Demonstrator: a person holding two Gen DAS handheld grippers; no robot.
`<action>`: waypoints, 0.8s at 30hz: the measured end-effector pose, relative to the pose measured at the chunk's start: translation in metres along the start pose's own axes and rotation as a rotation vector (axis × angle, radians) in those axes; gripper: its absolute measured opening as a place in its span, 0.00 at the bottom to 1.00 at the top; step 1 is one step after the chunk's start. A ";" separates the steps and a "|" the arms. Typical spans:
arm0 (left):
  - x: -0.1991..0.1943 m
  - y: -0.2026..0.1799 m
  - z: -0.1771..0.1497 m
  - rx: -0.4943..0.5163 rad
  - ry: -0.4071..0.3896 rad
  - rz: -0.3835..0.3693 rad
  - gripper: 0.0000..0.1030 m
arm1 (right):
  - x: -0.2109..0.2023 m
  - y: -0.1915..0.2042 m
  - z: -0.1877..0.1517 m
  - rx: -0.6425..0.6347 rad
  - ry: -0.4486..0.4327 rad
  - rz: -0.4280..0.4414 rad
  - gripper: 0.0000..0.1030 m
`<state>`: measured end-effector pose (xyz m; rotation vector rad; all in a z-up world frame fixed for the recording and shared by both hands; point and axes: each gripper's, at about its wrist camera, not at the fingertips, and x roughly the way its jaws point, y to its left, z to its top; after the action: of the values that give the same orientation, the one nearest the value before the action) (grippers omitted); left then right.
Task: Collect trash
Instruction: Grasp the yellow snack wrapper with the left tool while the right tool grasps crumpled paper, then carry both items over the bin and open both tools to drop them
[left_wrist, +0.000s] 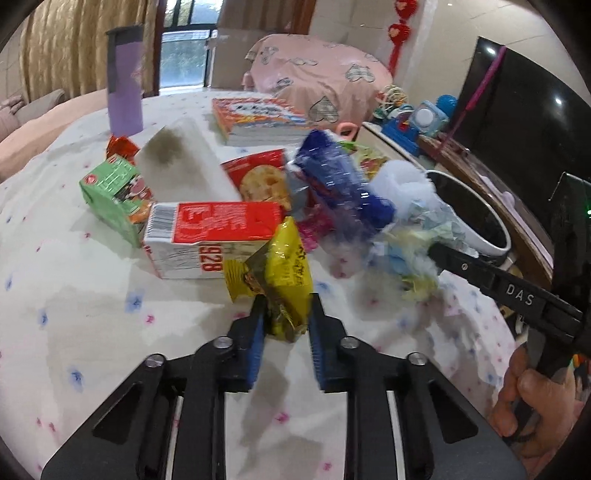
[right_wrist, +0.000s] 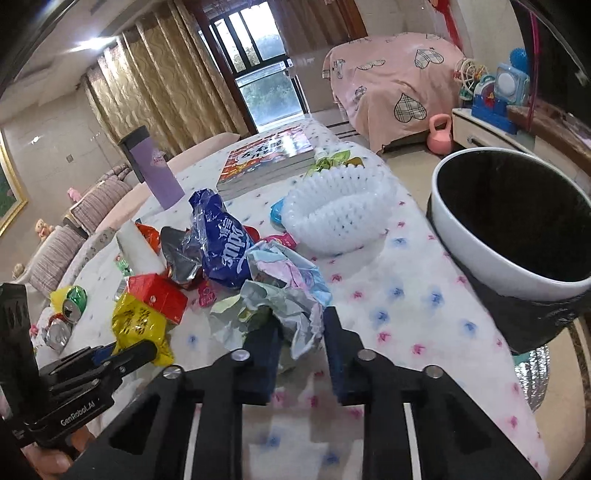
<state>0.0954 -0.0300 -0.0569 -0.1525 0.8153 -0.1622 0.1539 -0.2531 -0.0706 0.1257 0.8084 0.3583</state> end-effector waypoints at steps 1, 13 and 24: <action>-0.003 -0.002 0.000 0.008 -0.005 -0.011 0.16 | -0.004 -0.001 -0.002 0.001 -0.003 0.004 0.16; -0.009 -0.063 0.016 0.118 -0.013 -0.127 0.15 | -0.048 -0.033 -0.008 0.031 -0.055 -0.052 0.14; 0.011 -0.127 0.049 0.222 -0.011 -0.198 0.15 | -0.082 -0.088 0.005 0.143 -0.135 -0.109 0.14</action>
<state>0.1274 -0.1531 -0.0066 -0.0242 0.7647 -0.4367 0.1286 -0.3645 -0.0331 0.2366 0.7034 0.1869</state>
